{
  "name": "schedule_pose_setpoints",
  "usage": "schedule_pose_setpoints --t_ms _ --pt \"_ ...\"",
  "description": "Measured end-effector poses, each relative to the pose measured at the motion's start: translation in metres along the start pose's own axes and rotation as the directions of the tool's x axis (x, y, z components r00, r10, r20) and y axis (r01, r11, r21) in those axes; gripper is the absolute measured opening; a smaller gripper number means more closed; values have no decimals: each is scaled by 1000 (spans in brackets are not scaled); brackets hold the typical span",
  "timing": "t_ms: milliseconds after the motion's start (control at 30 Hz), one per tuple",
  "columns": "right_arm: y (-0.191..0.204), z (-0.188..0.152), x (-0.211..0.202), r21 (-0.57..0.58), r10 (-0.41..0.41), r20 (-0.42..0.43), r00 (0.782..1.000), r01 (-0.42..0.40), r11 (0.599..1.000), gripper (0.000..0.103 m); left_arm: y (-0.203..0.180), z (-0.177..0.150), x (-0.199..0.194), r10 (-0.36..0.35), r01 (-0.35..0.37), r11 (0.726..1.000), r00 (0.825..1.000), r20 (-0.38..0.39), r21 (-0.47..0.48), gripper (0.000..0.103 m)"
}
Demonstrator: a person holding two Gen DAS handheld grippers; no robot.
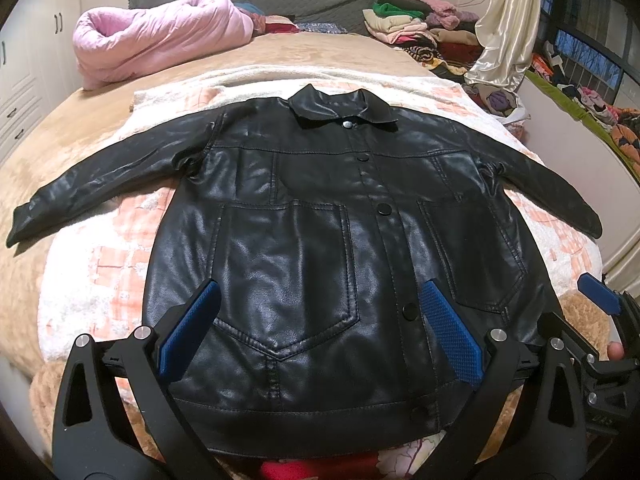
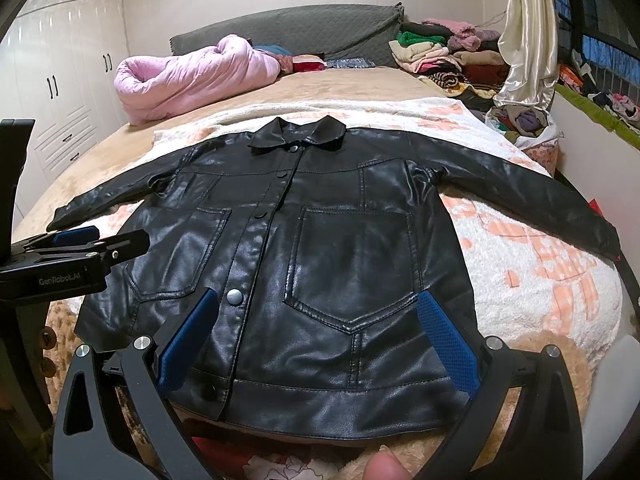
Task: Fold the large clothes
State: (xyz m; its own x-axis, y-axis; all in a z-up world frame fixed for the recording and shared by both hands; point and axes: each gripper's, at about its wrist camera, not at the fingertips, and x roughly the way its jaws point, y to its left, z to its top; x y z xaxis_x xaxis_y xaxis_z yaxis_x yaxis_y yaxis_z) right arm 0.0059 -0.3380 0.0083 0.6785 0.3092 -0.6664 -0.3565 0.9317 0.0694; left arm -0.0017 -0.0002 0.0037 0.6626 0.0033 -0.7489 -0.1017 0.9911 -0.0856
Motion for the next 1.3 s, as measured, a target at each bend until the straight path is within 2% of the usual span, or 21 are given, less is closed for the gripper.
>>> schedule_pose_setpoints --t_ms 900,1300 --pt "-3 1 0 -2 -6 5 1000 6 1000 99 -4 4 1 -9 9 1000 1000 -9 5 94" --pt "-2 30 12 -5 3 26 1000 -3 1000 99 -2 26 16 -7 7 1000 1000 5 -5 94"
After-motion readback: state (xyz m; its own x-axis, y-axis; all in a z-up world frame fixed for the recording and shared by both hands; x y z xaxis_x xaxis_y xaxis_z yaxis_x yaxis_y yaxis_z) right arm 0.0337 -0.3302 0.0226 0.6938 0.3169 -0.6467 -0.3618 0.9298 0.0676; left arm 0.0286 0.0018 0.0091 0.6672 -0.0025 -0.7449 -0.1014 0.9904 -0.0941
